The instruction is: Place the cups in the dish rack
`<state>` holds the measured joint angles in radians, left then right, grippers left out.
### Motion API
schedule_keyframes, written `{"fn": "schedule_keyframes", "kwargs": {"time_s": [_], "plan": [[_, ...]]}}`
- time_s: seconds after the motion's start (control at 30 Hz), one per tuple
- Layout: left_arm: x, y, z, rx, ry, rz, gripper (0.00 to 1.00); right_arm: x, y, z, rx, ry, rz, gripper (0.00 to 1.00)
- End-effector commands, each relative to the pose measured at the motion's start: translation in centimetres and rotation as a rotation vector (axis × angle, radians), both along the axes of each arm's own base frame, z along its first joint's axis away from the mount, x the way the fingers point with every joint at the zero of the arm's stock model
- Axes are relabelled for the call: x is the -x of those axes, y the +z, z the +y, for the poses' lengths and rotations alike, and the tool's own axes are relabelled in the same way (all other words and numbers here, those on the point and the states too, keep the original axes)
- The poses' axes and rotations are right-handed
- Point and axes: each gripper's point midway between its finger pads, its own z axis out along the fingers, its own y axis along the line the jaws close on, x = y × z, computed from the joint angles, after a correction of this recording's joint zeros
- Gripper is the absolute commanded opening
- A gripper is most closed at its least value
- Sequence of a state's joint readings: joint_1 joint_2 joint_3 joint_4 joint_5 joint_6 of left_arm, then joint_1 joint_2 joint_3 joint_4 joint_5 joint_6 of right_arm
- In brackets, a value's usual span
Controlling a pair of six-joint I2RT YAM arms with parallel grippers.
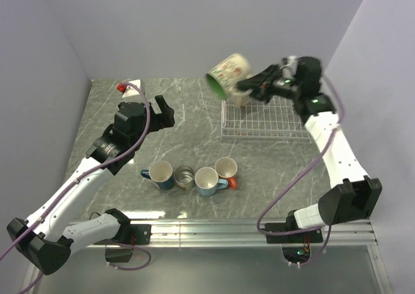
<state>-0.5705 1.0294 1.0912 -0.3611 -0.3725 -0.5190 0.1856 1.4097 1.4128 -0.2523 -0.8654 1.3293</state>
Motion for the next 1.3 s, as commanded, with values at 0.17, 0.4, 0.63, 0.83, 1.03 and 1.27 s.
{"fn": "schedule_keyframes", "kwargs": {"time_s": [0.17,0.4,0.63,0.83,1.03,1.27], "plan": [[0.6,1.0,1.7,0.023,0.090,0.010,0.99,-2.2,2.9,-11.6,0.515,-0.389,-0.355,0.00],[0.0,0.4,0.2,0.004,0.040,0.082,0.99,-5.8,-2.5,-17.5,0.856,-0.557,-0.308,0.00],[-0.2,-0.4,-1.4,0.019,-0.007,0.160,0.99,-10.3,-6.3,-20.4,0.973,-0.665,-0.269,0.00],[0.6,-1.6,-1.5,0.052,-0.010,0.192,0.99,-14.7,-9.1,-23.3,1.099,-0.770,-0.261,0.00],[1.0,-3.2,-1.6,0.026,-0.009,0.255,0.99,-19.2,-12.9,-23.7,1.132,-0.819,-0.267,0.00],[1.5,-4.3,-1.8,0.047,0.005,0.278,0.99,-23.3,-14.8,-21.3,1.143,-0.810,-0.336,0.00]]}}
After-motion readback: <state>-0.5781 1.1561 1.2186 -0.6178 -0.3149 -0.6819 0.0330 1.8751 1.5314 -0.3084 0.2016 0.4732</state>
